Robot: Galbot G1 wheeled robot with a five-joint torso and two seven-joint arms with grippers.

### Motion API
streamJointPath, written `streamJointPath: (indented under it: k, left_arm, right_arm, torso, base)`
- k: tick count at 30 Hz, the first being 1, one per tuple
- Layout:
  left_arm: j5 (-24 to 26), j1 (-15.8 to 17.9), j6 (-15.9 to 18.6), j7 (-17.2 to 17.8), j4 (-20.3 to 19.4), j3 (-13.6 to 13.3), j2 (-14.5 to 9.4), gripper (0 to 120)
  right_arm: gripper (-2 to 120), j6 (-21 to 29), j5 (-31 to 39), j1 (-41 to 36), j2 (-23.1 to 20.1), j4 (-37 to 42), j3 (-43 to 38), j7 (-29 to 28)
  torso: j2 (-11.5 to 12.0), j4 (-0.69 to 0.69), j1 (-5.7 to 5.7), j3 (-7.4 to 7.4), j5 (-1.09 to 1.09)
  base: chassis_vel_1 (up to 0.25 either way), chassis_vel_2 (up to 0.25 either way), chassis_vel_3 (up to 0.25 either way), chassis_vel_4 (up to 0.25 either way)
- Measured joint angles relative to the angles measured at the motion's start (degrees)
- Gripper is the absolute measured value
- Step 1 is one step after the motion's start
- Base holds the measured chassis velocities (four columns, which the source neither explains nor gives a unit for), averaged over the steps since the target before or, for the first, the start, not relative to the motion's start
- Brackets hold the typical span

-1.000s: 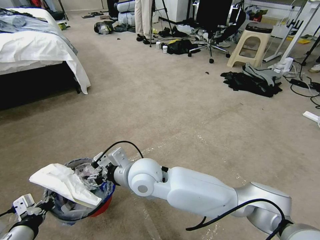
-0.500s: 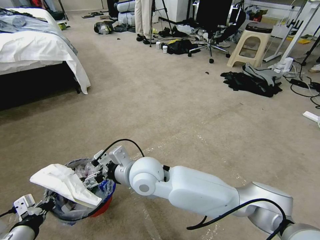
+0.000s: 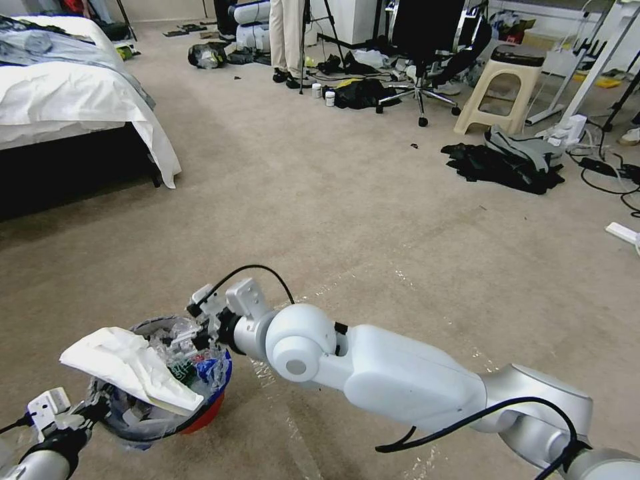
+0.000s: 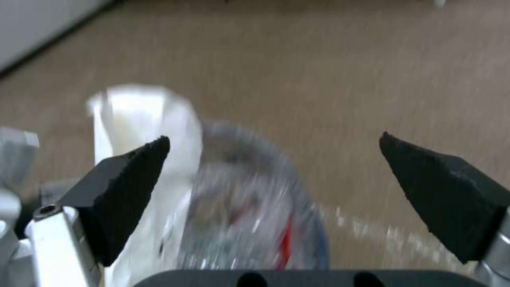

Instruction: Pick up the trash bin and place the garbage on the floor into it.

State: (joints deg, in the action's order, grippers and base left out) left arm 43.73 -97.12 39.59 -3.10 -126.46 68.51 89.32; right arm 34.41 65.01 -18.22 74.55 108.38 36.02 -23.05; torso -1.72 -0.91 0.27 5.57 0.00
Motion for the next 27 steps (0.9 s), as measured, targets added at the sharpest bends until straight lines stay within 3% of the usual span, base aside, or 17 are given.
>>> streamJointPath:
  k: [7, 9, 15, 20, 27]
  left_arm:
    - [-0.2, -0.1, 0.1, 0.1, 1.1, 0.0, -0.7, 1]
    - [-0.7, 0.1, 0.1, 0.1, 2.7, 0.0, -1.4, 1]
    - [-1.2, 0.7, 0.2, 0.1, 4.9, -0.1, -2.1, 1]
    - [-2.3, 2.0, 0.2, -0.1, 8.8, -0.4, -2.9, 1]
    - [-2.9, 2.7, 0.1, -0.2, 10.9, -0.6, -3.3, 1]
  right_arm:
    - [100, -5.4, -3.2, -1.3, -2.4, 1.2, -6.6, 5.2]
    - [100, -7.1, -5.0, -2.7, -4.3, 2.6, -12.1, 7.5]
    - [100, -8.1, -5.6, -4.2, -6.5, 4.1, -17.2, 8.1]
    - [100, -9.2, -5.9, -6.2, -11.7, 6.8, -24.4, 8.9]
    - [100, -9.5, -5.7, -7.9, -14.8, 8.1, -28.4, 9.4]
  torso:
    - [0.0, 0.00, 0.00, 0.00, 0.00]
    - [0.0, 0.00, 0.00, 0.00, 0.00]
    - [0.0, -0.01, 0.00, 0.00, 0.01]
    - [0.0, -0.01, 0.00, 0.00, 0.00]
    - [0.0, -0.01, 0.00, 0.00, 0.01]
  base:
    - [0.000, 0.000, 0.000, 0.000]
    - [0.000, 0.000, 0.000, 0.000]
    - [0.000, 0.000, 0.000, 0.000]
    - [0.000, 0.000, 0.000, 0.000]
    - [0.000, 0.000, 0.000, 0.000]
